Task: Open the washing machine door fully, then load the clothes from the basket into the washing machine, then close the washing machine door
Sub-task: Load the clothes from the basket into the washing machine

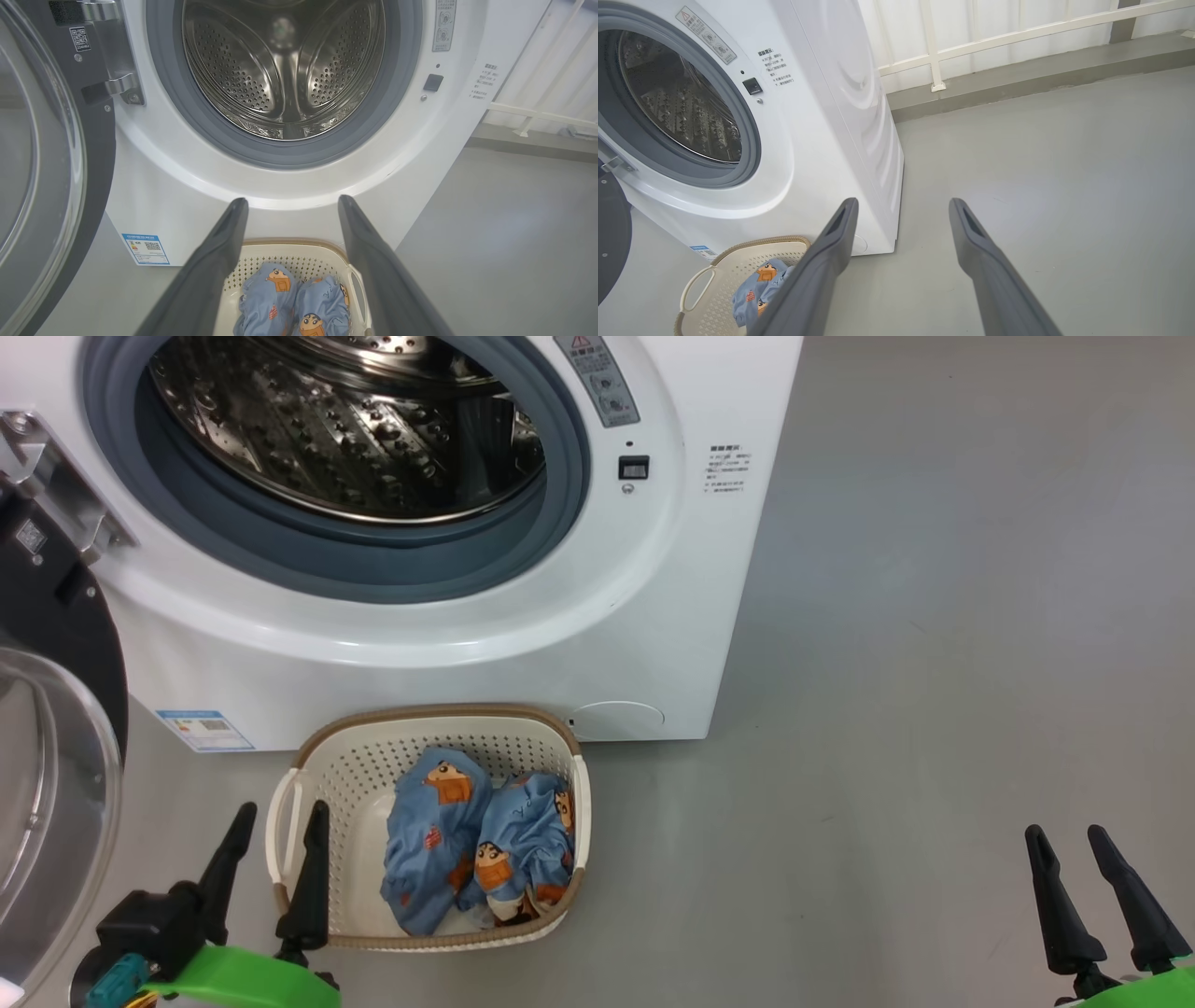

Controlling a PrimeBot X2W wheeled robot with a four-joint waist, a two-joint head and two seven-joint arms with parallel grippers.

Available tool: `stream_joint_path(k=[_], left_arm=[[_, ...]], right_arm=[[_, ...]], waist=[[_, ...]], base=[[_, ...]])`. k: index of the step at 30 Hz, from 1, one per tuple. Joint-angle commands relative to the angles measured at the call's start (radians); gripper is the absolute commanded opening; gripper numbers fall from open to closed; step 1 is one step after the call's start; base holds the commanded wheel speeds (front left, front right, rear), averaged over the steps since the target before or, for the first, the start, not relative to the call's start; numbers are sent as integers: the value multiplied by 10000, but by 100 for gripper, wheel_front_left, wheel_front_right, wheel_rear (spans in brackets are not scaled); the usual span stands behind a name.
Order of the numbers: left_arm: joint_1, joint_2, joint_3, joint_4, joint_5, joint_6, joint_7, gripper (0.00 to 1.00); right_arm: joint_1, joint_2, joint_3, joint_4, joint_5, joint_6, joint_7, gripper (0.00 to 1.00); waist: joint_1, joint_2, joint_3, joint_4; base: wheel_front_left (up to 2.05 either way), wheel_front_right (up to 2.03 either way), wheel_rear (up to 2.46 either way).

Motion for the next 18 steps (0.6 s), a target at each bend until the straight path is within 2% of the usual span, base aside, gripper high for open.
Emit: stream_joint_path(k=[1, 12, 18], left_arm=[[-393, 192, 326, -156, 77, -15, -59, 100], [-503, -92, 230, -4, 312, -15, -59, 100], [-602, -218, -334, 668, 359, -15, -59, 100]], right_arm=[[-243, -215, 227, -261, 15, 29, -120, 100], [-381, -172, 265, -287, 41, 29, -120, 100], [-507, -114, 289, -333, 62, 29, -120, 100]], waist=[[-1, 0, 27, 13], [-1, 0, 253, 39], [-1, 0, 544, -36]], base=[[62, -67, 5], [11, -11, 0], [0, 0, 0]])
